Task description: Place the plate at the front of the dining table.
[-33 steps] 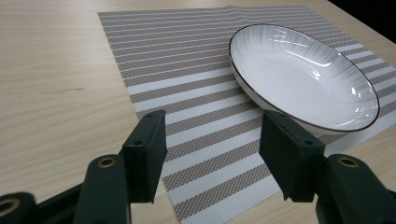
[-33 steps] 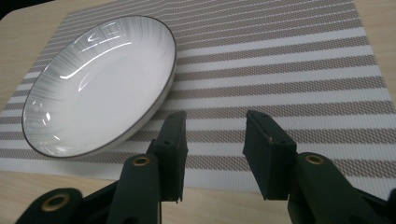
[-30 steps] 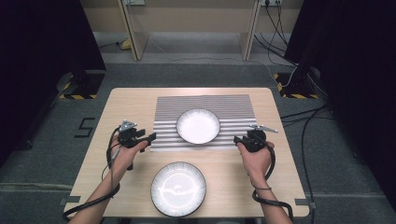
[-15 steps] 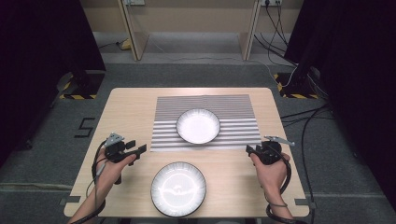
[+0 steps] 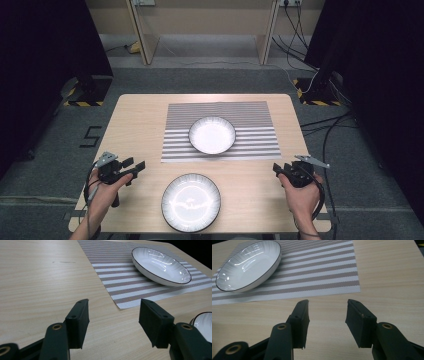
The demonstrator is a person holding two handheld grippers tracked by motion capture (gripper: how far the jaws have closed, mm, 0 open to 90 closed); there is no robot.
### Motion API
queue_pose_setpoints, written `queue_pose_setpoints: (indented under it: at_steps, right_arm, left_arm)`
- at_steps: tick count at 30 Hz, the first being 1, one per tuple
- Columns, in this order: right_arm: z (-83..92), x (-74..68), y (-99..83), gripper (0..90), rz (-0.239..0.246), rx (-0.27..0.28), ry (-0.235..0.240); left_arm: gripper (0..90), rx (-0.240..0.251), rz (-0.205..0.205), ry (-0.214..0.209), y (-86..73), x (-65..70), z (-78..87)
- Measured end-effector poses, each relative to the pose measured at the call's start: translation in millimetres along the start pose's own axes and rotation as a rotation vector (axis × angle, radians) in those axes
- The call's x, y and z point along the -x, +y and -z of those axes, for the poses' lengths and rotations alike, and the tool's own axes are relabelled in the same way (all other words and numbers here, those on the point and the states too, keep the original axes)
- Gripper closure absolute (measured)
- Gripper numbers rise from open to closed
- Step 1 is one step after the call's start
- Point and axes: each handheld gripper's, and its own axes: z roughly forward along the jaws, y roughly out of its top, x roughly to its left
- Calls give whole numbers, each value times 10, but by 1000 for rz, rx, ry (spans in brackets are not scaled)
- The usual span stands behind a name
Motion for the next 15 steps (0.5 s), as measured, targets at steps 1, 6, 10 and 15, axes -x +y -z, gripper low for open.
queue_pose_setpoints:
  at_steps: [1, 6, 10, 15]
  right_arm:
    - [12, 14, -15, 532, -10, 0, 5]
    - [66, 97, -78, 532, -28, 9, 1]
    - [109, 157, -114, 531, -42, 15, -4]
    - [144, 227, -152, 529, -59, 15, -20]
  left_arm:
    - [403, 2, 2, 5, -13, -12, 14]
    - [403, 9, 17, 14, -70, -62, 82]
    - [404, 23, 28, 17, -103, -103, 147]
    - [403, 24, 41, 26, -158, -154, 200]
